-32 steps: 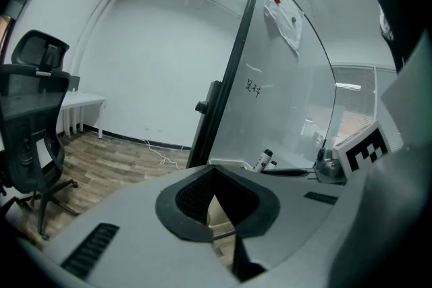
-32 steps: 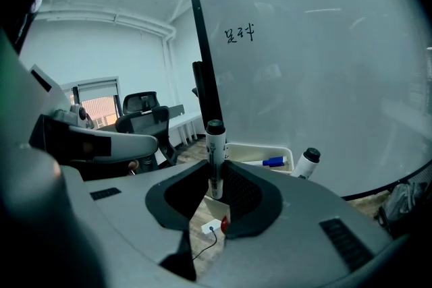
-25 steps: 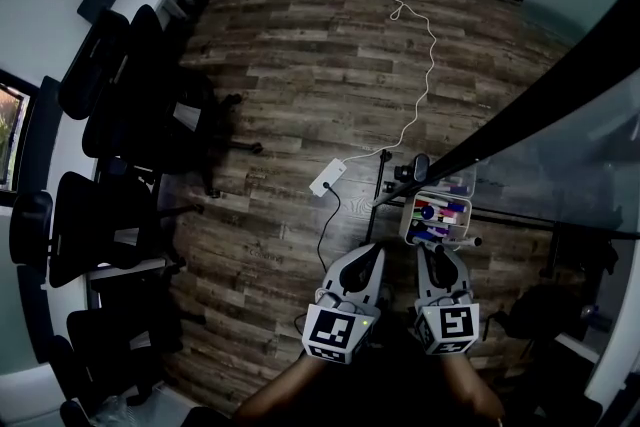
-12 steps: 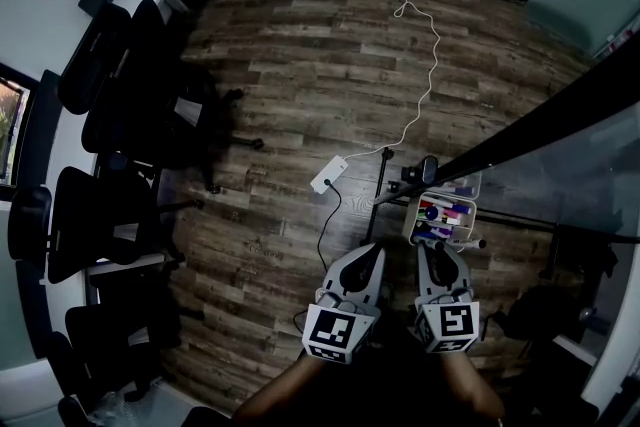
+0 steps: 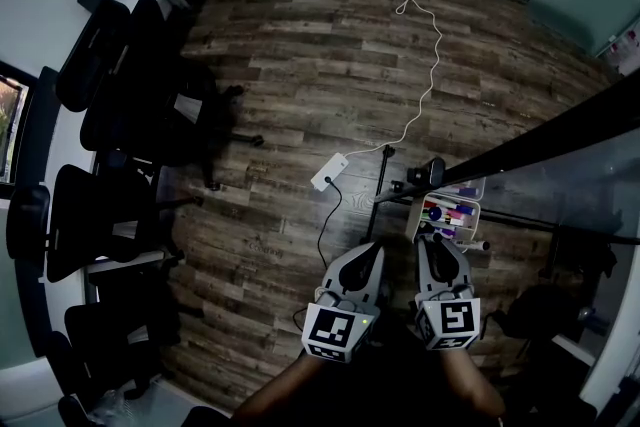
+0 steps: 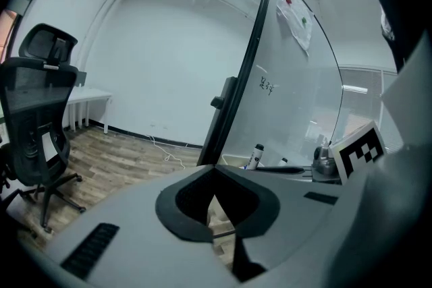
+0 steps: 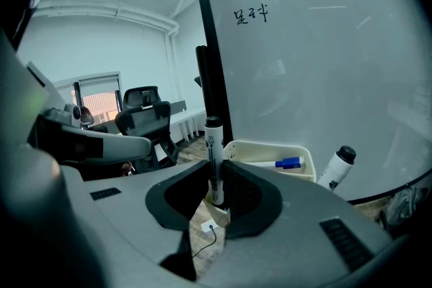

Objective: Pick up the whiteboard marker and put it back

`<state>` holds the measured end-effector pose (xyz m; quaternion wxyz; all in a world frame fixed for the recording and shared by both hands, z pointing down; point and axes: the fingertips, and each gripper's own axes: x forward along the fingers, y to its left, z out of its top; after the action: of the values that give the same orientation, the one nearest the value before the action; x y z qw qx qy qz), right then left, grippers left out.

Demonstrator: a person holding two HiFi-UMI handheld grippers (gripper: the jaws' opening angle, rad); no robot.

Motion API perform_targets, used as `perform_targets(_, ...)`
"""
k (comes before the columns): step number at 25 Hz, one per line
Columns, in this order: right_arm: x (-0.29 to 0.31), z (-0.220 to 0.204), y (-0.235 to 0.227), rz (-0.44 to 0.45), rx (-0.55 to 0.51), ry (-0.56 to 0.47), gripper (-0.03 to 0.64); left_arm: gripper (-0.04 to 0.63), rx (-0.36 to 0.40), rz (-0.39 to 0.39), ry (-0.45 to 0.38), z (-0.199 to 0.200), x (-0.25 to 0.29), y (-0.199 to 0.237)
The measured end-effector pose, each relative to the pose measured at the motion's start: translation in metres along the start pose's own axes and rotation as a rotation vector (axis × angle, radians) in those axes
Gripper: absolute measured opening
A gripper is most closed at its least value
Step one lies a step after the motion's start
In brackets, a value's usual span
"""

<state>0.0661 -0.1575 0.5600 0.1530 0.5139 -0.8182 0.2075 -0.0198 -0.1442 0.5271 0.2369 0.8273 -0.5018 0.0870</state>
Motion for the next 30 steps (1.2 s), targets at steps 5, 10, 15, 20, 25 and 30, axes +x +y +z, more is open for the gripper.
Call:
perform_targets(5, 0.003, 0.001, -0.001, -0.004, -0.003, 0.002, 0.075, 0.008, 0.001, -0.001, 0.003, 0.001, 0.001, 0.004)
perform_targets(10, 0.007, 0.003, 0.000, -0.004, -0.005, -0.001, 0.075, 0.006, -0.005, 0.001, 0.003, 0.002, 0.002, 0.007)
perform_targets(15, 0.011, 0.005, 0.000, -0.008, 0.002, -0.002, 0.075, 0.006, -0.017, -0.001, 0.008, 0.001, 0.004, 0.010)
perform_targets(20, 0.014, 0.005, -0.001, -0.005, 0.000, 0.001, 0.075, 0.006, -0.010, -0.001, -0.001, 0.001, 0.006, 0.012)
perform_targets(25, 0.015, 0.005, -0.002, -0.013, 0.005, 0.004, 0.075, 0.006, -0.014, -0.003, -0.005, -0.001, 0.007, 0.014)
perform_targets(30, 0.017, 0.006, -0.003, -0.016, 0.016, 0.010, 0.075, 0.006, -0.021, -0.004, 0.006, -0.001, 0.009, 0.014)
